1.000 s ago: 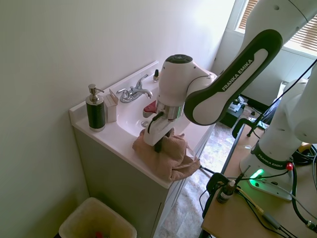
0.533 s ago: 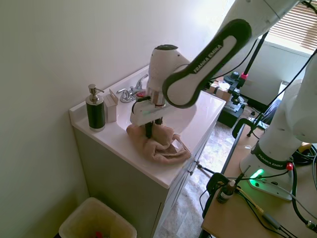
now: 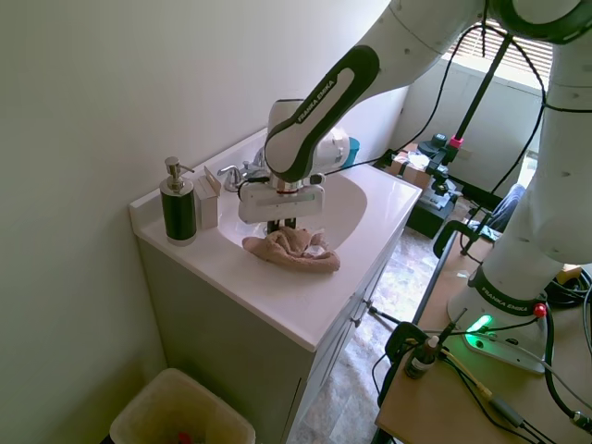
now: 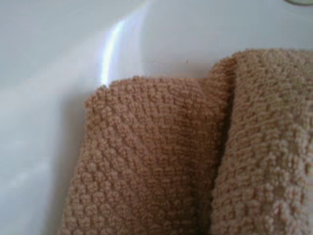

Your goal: Sanitize the sink

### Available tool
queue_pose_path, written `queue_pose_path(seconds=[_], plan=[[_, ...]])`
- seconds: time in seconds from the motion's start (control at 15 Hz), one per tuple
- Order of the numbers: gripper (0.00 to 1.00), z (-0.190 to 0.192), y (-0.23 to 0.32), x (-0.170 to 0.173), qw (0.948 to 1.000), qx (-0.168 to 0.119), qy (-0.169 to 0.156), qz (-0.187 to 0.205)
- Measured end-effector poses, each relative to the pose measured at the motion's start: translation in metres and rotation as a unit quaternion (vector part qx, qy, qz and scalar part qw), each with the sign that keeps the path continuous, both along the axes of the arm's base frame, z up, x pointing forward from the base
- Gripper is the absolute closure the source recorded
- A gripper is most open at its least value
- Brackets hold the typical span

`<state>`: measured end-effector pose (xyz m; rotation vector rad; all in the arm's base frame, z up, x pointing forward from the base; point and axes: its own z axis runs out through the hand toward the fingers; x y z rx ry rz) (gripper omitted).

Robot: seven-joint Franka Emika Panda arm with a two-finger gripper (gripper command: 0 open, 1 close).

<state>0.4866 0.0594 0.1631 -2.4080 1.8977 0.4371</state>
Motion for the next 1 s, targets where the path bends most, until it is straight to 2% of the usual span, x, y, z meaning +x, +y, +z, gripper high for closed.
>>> queue_pose_path(seconds=[0.27, 0.47, 0.53, 0.73, 1.0], plan=[[1.00, -0.013, -0.045, -0.019, 0.9967, -0.047, 0.006, 0.066], [1.00, -0.012, -0.069, -0.028, 0.9884, -0.090, -0.013, 0.122], [1.00, -0.011, -0.074, -0.031, 0.9835, -0.105, -0.022, 0.145], [1.00, -0.010, -0.094, -0.037, 0.9640, -0.151, -0.050, 0.213], [1.00, -0.008, -0.123, -0.043, 0.9389, -0.190, -0.084, 0.275]])
